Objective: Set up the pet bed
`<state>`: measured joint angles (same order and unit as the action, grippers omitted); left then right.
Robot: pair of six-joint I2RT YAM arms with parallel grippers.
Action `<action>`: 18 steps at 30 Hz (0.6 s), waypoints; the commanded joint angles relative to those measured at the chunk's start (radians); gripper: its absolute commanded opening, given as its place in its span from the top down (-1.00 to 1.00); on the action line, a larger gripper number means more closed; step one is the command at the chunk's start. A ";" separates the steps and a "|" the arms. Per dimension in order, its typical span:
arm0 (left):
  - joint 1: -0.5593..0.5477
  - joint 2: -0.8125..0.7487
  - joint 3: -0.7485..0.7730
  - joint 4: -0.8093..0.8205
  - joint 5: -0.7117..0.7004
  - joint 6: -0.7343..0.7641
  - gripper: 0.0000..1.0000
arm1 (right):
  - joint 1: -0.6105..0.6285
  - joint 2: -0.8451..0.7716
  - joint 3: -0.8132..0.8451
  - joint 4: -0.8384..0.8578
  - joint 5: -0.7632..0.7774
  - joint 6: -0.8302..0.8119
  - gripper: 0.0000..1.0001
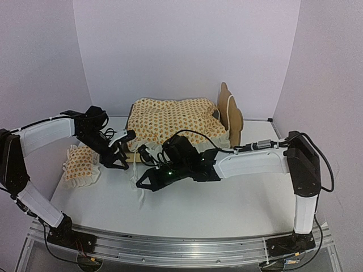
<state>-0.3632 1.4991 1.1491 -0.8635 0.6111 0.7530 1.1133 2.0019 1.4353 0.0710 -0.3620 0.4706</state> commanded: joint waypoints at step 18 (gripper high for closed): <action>-0.067 -0.230 -0.404 0.546 0.214 -0.142 -0.48 | 0.022 0.128 0.141 0.311 0.406 0.298 1.00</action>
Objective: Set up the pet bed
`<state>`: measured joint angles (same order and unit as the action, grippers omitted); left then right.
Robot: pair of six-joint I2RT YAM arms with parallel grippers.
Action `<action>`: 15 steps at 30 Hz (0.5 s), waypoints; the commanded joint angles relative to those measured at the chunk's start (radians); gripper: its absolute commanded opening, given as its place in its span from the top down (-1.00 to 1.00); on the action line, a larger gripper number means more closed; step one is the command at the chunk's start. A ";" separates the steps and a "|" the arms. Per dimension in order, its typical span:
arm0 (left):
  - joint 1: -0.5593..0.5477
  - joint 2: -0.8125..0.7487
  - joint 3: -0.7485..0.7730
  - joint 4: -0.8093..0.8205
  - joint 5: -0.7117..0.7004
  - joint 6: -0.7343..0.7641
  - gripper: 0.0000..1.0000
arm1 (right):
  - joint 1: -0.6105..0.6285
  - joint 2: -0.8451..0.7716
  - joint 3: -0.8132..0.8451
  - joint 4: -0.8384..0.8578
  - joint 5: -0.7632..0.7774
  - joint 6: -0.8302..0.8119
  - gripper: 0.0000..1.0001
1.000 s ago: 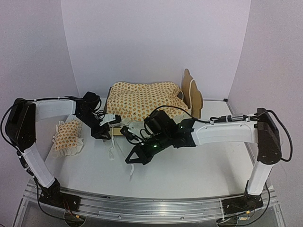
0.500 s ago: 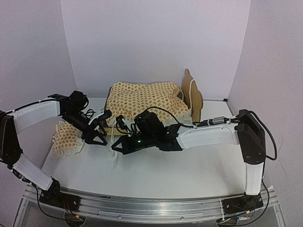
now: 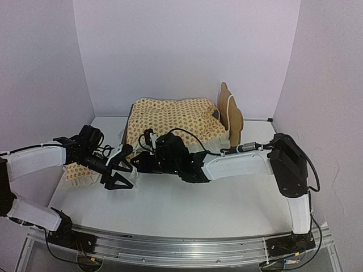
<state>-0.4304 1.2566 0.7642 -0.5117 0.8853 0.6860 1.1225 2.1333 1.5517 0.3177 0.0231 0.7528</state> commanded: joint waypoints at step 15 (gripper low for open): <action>0.024 0.021 0.013 0.034 -0.312 0.058 1.00 | 0.000 -0.031 -0.037 0.031 -0.059 -0.074 0.68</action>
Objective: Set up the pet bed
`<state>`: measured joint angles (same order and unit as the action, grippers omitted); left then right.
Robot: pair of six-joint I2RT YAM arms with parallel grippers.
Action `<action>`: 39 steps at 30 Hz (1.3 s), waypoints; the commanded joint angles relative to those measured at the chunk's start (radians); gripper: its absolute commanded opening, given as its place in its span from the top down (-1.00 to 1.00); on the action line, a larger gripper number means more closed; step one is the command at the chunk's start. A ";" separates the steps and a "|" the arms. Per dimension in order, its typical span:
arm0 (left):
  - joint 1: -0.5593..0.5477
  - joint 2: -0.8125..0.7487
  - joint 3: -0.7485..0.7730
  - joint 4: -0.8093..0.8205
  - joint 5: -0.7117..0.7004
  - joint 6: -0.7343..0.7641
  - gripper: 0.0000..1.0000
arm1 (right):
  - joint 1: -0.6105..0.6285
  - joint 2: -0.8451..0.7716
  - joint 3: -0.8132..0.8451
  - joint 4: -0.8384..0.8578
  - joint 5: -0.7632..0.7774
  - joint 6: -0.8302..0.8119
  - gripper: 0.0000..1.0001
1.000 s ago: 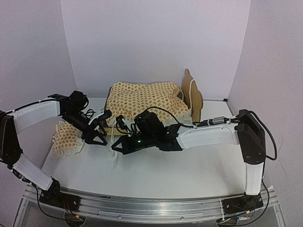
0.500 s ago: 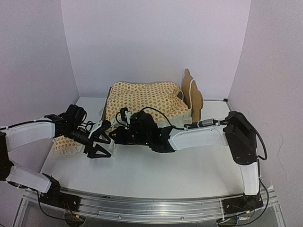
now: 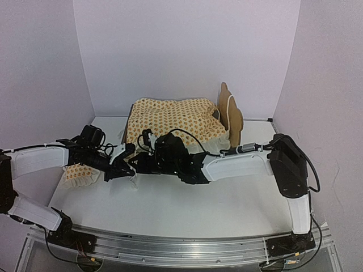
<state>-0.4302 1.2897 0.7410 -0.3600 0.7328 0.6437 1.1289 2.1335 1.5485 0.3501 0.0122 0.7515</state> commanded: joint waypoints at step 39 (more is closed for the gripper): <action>0.114 0.141 0.256 -0.207 -0.295 0.155 1.00 | -0.036 0.376 0.454 -0.166 0.371 -0.326 1.00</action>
<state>-0.3176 1.3943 0.9460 -0.6181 0.4829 0.8382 1.1013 2.5378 2.0029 0.1311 0.4300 0.5044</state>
